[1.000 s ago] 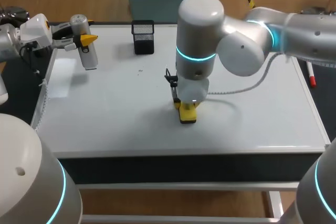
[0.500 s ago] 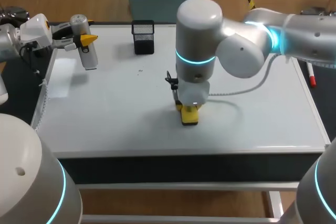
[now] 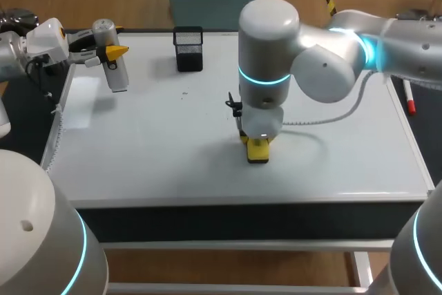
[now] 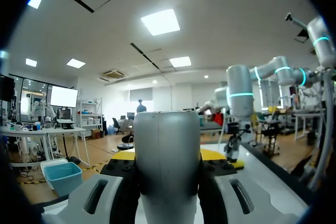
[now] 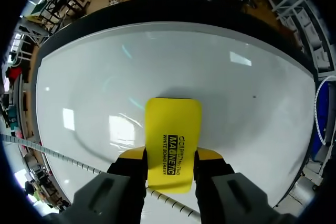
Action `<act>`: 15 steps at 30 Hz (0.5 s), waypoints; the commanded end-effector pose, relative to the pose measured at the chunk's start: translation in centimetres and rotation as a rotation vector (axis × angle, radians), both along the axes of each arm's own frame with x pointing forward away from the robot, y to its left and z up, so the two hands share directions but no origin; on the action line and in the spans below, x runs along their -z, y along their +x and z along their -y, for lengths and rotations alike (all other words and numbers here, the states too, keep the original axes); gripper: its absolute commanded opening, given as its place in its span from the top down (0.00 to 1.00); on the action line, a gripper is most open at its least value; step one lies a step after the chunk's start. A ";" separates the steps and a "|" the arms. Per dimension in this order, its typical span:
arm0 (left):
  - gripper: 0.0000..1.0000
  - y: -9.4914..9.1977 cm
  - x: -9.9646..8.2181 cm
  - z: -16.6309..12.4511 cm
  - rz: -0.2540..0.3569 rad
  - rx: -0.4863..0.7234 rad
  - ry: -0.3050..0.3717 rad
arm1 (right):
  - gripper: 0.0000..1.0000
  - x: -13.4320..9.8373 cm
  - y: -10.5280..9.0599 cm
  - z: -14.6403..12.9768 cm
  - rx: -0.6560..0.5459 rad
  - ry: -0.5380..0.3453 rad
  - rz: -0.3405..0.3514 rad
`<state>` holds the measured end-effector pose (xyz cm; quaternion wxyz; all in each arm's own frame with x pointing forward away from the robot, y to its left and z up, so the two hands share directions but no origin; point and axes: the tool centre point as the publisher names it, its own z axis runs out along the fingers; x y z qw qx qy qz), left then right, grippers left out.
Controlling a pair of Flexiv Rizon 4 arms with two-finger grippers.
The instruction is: Pick up the inspection probe, press it on each red-marked spot on the whiteboard one by one, put down the probe, pick up the eraser, and wipe off all the red marks.
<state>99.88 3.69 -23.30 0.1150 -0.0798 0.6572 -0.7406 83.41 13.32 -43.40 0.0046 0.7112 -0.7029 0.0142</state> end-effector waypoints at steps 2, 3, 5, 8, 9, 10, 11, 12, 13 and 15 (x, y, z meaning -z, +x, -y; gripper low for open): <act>1.00 0.1 0.0 0.0 0.002 0.002 -0.001 | 1.00 1.2 0.7 2.0 0.015 0.005 0.008; 1.00 0.1 0.0 0.0 0.002 0.002 -0.001 | 1.00 1.2 0.8 2.2 0.020 0.004 0.011; 1.00 0.1 0.0 0.0 0.002 0.002 -0.001 | 1.00 1.0 1.0 2.7 0.029 0.005 0.014; 1.00 0.1 0.0 0.0 0.002 0.002 -0.001 | 1.00 0.9 1.4 3.3 0.037 0.003 0.020; 1.00 0.1 0.0 0.0 0.002 0.002 -0.001 | 1.00 0.9 1.5 3.5 0.045 0.002 0.023; 1.00 0.1 0.0 0.0 0.002 0.002 -0.001 | 1.00 0.8 1.6 3.7 0.046 0.000 0.025; 1.00 0.1 0.0 0.0 0.002 0.002 -0.001 | 1.00 0.6 1.8 3.9 0.047 0.001 0.027; 1.00 0.1 0.0 0.0 0.002 0.002 -0.001 | 1.00 0.5 2.0 4.1 0.052 -0.001 0.033; 1.00 0.1 0.0 0.0 0.002 0.002 -0.001 | 1.00 0.4 2.1 4.2 0.052 -0.002 0.034; 1.00 0.1 0.0 0.0 0.002 0.002 -0.001 | 1.00 0.1 2.5 4.5 0.050 -0.003 0.036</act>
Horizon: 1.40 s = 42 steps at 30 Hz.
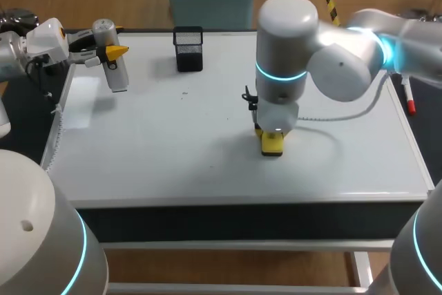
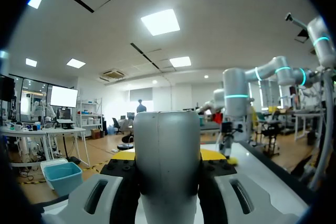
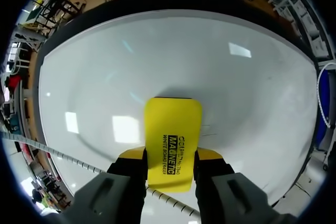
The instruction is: Pick up the inspection probe, press it on each red-marked spot on the whiteboard one by one, put down the probe, pick up the eraser, and wipe off all the red marks.
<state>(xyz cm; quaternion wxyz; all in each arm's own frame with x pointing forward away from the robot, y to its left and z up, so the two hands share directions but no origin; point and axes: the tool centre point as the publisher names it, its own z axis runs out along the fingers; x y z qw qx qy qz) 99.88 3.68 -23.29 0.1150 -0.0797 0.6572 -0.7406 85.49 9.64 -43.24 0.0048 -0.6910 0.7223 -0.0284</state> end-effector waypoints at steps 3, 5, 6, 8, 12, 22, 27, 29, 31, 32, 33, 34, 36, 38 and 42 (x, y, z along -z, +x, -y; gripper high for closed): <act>1.00 0.1 0.0 0.0 0.002 0.002 -0.001 | 1.00 -0.5 1.2 1.4 -0.012 0.001 0.007; 1.00 0.1 0.0 0.0 0.002 0.002 -0.001 | 1.00 -1.0 1.9 1.8 -0.016 -0.007 0.018; 1.00 0.1 0.0 0.0 0.002 0.002 -0.001 | 1.00 -1.2 2.3 2.1 -0.016 -0.007 0.018; 1.00 0.1 0.0 0.0 0.002 0.002 -0.001 | 1.00 -1.8 3.0 2.7 -0.010 -0.017 0.040; 1.00 0.1 0.0 0.0 0.002 0.002 -0.001 | 1.00 -2.9 4.6 4.0 0.012 -0.017 0.057; 1.00 0.1 0.0 0.0 0.002 0.002 -0.001 | 1.00 -3.9 7.1 6.5 0.033 -0.012 0.049; 1.00 0.1 0.0 0.0 0.002 0.002 -0.001 | 1.00 -4.1 9.1 7.6 0.027 -0.002 0.040; 1.00 0.1 0.0 0.0 0.002 0.002 -0.001 | 1.00 -4.1 10.1 8.3 0.036 -0.004 0.040; 1.00 0.1 0.0 0.0 0.002 0.002 -0.001 | 1.00 -4.2 11.0 8.9 0.041 -0.007 0.041; 1.00 0.1 0.0 0.0 0.002 0.002 -0.001 | 1.00 -4.3 11.5 9.2 0.042 -0.009 0.040; 1.00 0.1 0.0 0.0 0.002 0.002 -0.001 | 1.00 -4.3 12.1 9.5 0.045 -0.012 0.041; 1.00 0.1 0.0 0.0 0.002 0.002 -0.001 | 1.00 -4.4 12.6 9.7 0.046 -0.016 0.041; 1.00 0.1 0.0 0.0 0.002 0.002 -0.001 | 1.00 -4.5 13.7 10.0 0.047 -0.022 0.038; 1.00 0.1 0.0 0.0 0.002 0.002 -0.001 | 1.00 -4.6 14.8 10.2 0.045 -0.030 0.037; 1.00 0.1 0.0 0.0 0.002 0.002 -0.001 | 1.00 -4.4 17.2 10.3 0.032 -0.029 0.024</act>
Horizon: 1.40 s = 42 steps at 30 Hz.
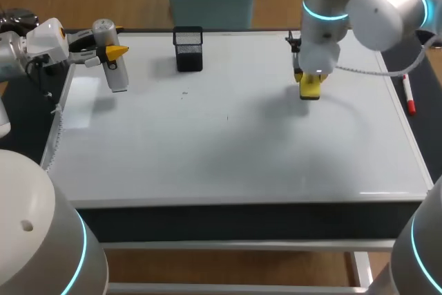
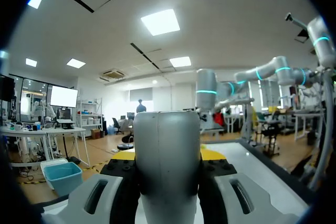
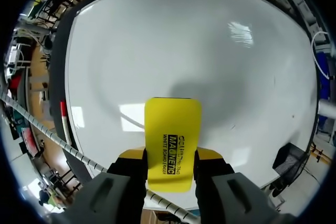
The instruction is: Pick up the inspection probe, press it on each red-marked spot on the whiteboard one by one, put down the probe, pick up the eraser, and wipe off all the red marks.
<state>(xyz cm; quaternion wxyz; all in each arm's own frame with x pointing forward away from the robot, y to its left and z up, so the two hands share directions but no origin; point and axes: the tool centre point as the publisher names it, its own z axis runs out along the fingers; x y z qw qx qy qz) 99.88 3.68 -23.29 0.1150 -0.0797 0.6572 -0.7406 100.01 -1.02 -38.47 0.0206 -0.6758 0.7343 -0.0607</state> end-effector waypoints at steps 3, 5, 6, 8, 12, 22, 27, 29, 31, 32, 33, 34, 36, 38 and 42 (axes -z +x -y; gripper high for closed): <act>1.00 0.1 0.0 0.0 0.002 0.002 -0.001 | 1.00 0.7 4.3 -0.5 -0.013 0.003 -0.062; 1.00 0.1 0.0 0.0 0.002 0.002 -0.001 | 1.00 0.7 5.2 -0.7 -0.016 -0.006 -0.058; 1.00 0.1 0.0 0.0 0.002 0.002 -0.001 | 1.00 0.7 5.6 -0.8 -0.019 -0.007 -0.057; 1.00 0.1 0.0 0.0 0.002 0.002 -0.001 | 1.00 0.7 6.4 -1.2 -0.024 -0.001 -0.059; 1.00 0.1 0.0 0.0 0.002 0.002 -0.001 | 1.00 0.9 8.0 -1.7 -0.040 0.005 -0.053; 1.00 0.1 0.0 0.0 0.002 0.002 -0.001 | 1.00 1.7 10.4 -3.3 -0.046 0.007 -0.064; 1.00 0.1 0.0 0.0 0.002 0.002 -0.001 | 1.00 2.0 11.0 -3.9 -0.074 0.010 -0.072; 1.00 0.1 0.0 0.0 0.002 0.002 -0.001 | 1.00 2.1 11.2 -4.0 -0.078 0.012 -0.072; 1.00 0.1 0.0 0.0 0.002 0.002 -0.001 | 1.00 2.3 11.5 -4.1 -0.081 0.013 -0.073; 1.00 0.1 0.0 0.0 0.002 0.002 -0.001 | 1.00 2.4 11.6 -4.1 -0.085 0.016 -0.072; 1.00 0.1 0.0 0.0 0.002 0.002 -0.001 | 1.00 2.4 11.8 -4.2 -0.089 0.021 -0.073; 1.00 0.1 0.0 0.0 0.002 0.002 -0.001 | 1.00 2.5 11.8 -4.2 -0.090 0.021 -0.073; 1.00 0.1 0.0 0.0 0.002 0.002 -0.001 | 1.00 2.6 12.1 -4.3 -0.101 0.019 -0.070; 1.00 0.1 0.0 0.0 0.002 0.002 -0.001 | 1.00 2.8 12.3 -4.3 -0.112 0.017 -0.067; 1.00 0.1 0.0 0.0 0.002 0.002 -0.001 | 1.00 3.2 12.7 -4.8 -0.115 0.016 -0.066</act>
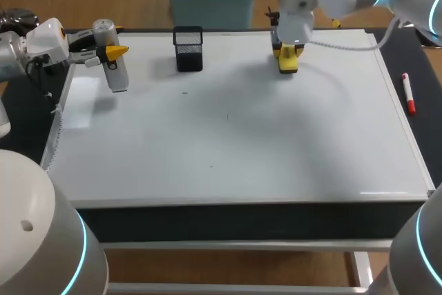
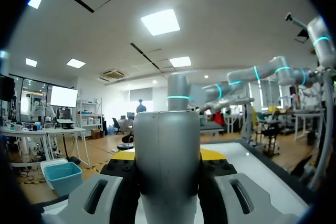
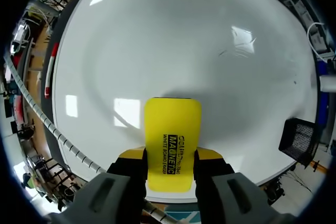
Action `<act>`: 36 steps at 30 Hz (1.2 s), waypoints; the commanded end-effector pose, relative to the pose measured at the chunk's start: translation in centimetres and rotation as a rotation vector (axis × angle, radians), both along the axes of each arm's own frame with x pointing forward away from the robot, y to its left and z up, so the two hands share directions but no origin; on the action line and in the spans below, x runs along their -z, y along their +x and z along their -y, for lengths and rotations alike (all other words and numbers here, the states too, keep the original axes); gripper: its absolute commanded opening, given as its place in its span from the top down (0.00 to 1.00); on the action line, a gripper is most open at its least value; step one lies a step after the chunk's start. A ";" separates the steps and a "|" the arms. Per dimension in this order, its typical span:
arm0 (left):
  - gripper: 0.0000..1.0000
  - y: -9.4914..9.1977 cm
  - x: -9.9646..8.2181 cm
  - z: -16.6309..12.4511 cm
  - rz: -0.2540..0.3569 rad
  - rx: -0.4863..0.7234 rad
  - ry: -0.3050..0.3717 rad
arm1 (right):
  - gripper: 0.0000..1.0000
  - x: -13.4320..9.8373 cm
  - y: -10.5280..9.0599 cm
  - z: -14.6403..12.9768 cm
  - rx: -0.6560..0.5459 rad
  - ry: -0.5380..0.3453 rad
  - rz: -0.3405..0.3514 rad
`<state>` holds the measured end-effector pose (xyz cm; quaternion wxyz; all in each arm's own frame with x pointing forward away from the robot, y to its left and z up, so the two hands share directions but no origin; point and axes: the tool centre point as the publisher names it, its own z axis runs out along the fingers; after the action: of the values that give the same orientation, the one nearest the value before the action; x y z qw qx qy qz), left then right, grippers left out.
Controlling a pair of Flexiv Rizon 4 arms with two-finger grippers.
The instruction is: Pick up the inspection probe, press it on each red-marked spot on the whiteboard one by one, put down the probe, pick up the eraser, and wipe off all the red marks.
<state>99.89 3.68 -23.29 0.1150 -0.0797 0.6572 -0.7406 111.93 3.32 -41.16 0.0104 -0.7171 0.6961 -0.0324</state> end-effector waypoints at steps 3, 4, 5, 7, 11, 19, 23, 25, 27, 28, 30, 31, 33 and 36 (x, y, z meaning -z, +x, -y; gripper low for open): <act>1.00 0.1 0.0 0.0 0.002 0.002 -0.001 | 1.00 0.8 0.9 -0.7 -0.005 -0.008 -0.008; 1.00 0.1 0.0 0.0 0.002 0.002 -0.001 | 1.00 0.8 0.9 -0.8 -0.003 -0.009 -0.006; 1.00 0.1 0.0 0.0 0.002 0.002 -0.001 | 1.00 0.9 0.9 -0.9 -0.001 -0.010 -0.004; 1.00 0.1 0.0 0.0 0.002 0.002 -0.001 | 1.00 1.0 0.8 -1.1 0.002 -0.007 -0.001; 1.00 0.1 0.0 0.0 0.002 0.002 -0.001 | 1.00 1.3 0.4 -1.4 -0.004 -0.002 -0.001; 1.00 0.1 0.0 0.0 0.002 0.002 -0.001 | 0.80 1.6 0.0 -1.6 -0.006 0.010 -0.011; 1.00 0.1 0.0 0.0 0.002 0.002 -0.001 | 0.55 1.6 -0.1 -1.4 0.004 0.019 -0.016; 1.00 0.1 0.0 0.0 0.002 0.002 -0.001 | 0.50 1.6 -0.1 -1.3 0.009 0.019 -0.016; 1.00 0.1 0.0 0.0 0.002 0.002 -0.001 | 0.00 1.4 -0.1 -1.1 0.018 0.030 -0.018; 1.00 0.1 0.0 0.0 0.002 0.002 -0.001 | 0.00 1.2 -0.1 -0.9 0.021 0.032 -0.015; 1.00 0.1 0.0 0.0 0.002 0.002 -0.001 | 0.00 0.8 -0.2 -0.7 0.036 0.048 -0.009; 1.00 0.1 0.0 0.0 0.002 0.002 -0.001 | 0.00 0.6 -0.2 -0.5 0.048 0.056 -0.009; 1.00 0.1 0.0 0.0 0.002 0.002 -0.001 | 0.00 0.0 -0.2 0.1 0.088 0.100 -0.019; 1.00 0.1 0.0 0.0 0.002 0.002 -0.001 | 0.00 -1.2 -0.1 1.4 0.236 0.205 -0.042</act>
<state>99.89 3.69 -23.30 0.1150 -0.0798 0.6572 -0.7406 112.33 3.69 -41.31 0.0380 -0.6602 0.7500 0.0134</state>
